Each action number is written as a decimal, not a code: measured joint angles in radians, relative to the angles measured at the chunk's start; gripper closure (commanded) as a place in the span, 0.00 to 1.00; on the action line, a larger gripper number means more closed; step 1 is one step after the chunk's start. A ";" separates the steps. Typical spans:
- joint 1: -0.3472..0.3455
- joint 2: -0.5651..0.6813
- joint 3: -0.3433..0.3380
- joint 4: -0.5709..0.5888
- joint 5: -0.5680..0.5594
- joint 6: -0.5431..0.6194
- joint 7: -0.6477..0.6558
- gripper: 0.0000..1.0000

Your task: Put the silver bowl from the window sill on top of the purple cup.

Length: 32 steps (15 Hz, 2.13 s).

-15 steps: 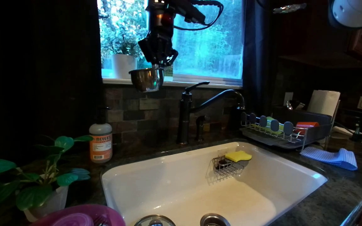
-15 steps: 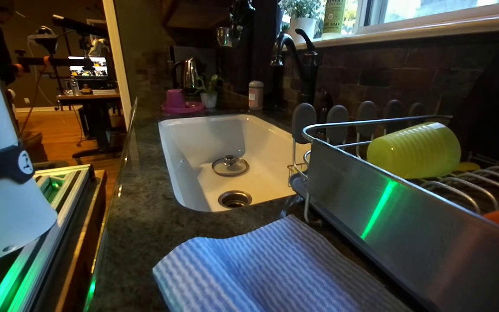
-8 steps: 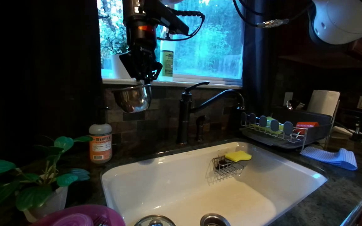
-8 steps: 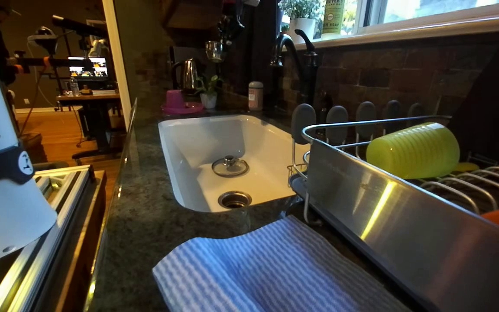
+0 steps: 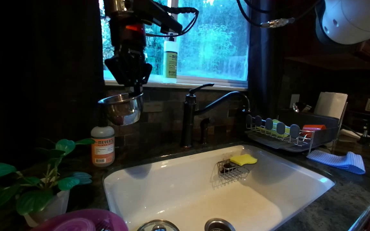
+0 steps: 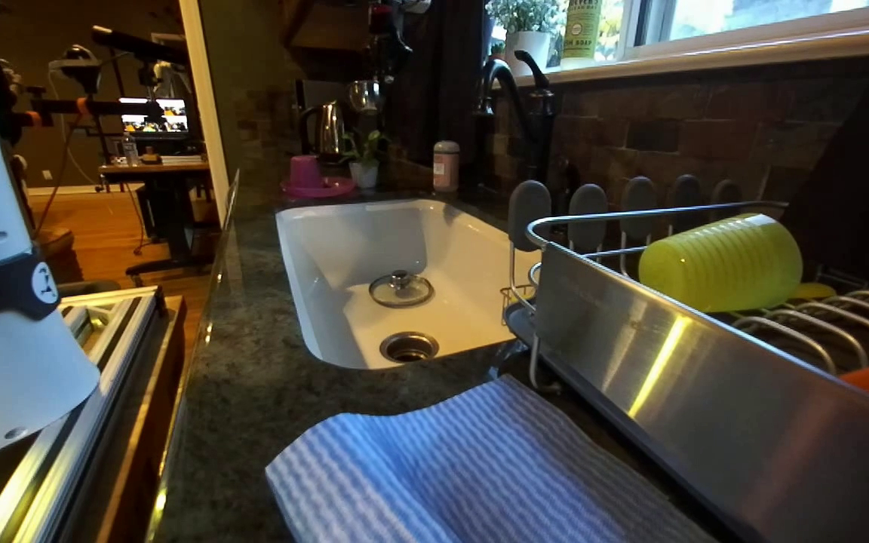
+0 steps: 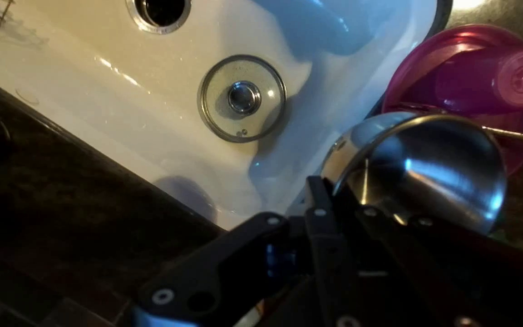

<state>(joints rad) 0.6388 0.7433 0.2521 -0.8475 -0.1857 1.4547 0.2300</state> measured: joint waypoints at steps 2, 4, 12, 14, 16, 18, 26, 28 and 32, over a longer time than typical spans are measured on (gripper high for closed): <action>0.085 -0.002 0.001 -0.017 -0.068 0.065 0.010 0.98; 0.157 -0.016 0.000 -0.059 -0.122 0.184 0.075 0.98; 0.070 -0.151 0.045 -0.429 -0.124 0.842 0.307 0.93; 0.041 -0.175 0.047 -0.503 -0.123 0.915 0.296 0.98; 0.037 -0.182 0.047 -0.522 -0.123 0.922 0.295 0.98; 0.046 -0.184 0.044 -0.518 -0.106 0.888 0.281 0.98; 0.054 -0.313 0.167 -0.627 0.035 0.590 0.318 0.98; 0.048 -0.373 0.161 -0.725 0.089 0.620 0.368 0.98; 0.034 -0.466 0.114 -0.937 0.168 0.827 0.438 0.93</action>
<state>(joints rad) 0.6728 0.2773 0.3659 -1.7847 -0.0178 2.2821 0.6679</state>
